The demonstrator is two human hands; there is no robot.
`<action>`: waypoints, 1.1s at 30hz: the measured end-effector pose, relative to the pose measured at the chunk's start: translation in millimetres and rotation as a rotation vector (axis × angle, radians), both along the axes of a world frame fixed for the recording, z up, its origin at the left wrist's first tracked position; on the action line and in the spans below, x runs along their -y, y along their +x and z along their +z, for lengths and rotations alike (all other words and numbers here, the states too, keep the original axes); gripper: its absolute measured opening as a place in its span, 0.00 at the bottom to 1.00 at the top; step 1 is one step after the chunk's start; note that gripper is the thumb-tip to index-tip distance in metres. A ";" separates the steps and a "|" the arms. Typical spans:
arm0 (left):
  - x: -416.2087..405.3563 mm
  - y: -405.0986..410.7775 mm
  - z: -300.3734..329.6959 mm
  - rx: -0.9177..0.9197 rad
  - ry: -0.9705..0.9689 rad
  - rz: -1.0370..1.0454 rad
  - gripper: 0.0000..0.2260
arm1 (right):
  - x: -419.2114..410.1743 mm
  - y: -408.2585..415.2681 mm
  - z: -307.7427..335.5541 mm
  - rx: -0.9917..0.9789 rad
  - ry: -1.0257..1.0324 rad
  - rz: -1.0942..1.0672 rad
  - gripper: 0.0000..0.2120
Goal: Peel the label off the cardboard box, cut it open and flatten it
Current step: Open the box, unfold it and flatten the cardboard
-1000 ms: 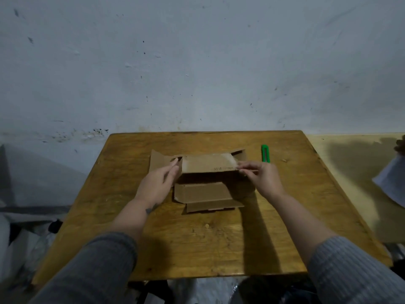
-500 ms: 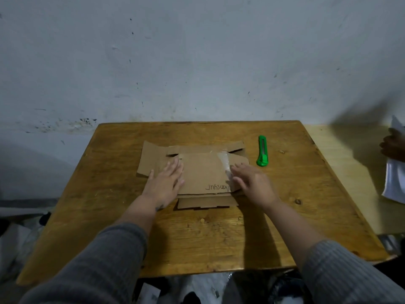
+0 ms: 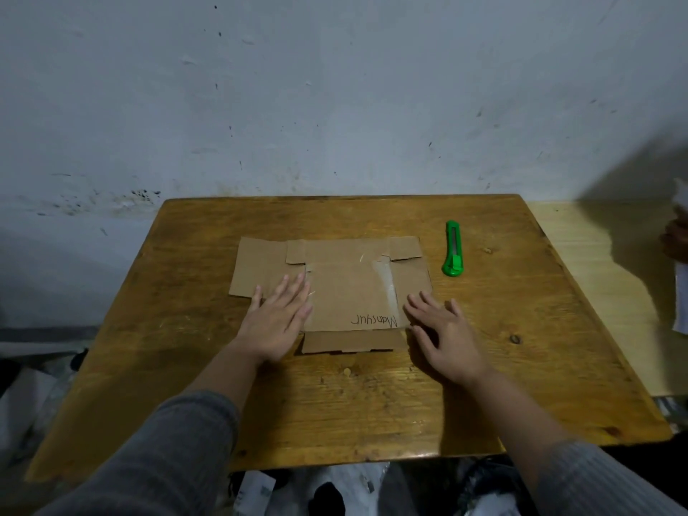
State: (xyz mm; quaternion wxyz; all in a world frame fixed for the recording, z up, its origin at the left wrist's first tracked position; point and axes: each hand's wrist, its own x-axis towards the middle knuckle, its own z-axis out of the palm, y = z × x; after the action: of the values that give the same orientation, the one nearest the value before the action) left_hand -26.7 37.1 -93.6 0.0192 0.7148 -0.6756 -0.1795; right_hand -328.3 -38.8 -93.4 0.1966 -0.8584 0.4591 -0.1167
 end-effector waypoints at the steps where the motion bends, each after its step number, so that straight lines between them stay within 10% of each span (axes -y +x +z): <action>1: 0.0 -1.7 0.3 -0.002 0.005 0.008 0.32 | -6.2 -4.1 -1.6 -0.006 -0.001 0.013 0.23; 21: 0.1 -6.6 -6.0 -0.164 -0.090 0.143 0.34 | -1.5 41.2 6.3 -0.012 0.107 -0.362 0.33; 33: 4.9 -11.8 -17.0 -0.018 -0.067 0.163 0.32 | 51.1 31.1 41.7 0.652 0.757 -0.785 0.21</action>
State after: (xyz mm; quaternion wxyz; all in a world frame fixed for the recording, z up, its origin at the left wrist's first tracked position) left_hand -38.5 32.2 -110.6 0.0636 0.7648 -0.6205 -0.1612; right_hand -297.2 -89.9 -51.6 0.5589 -0.4176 0.6656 -0.2650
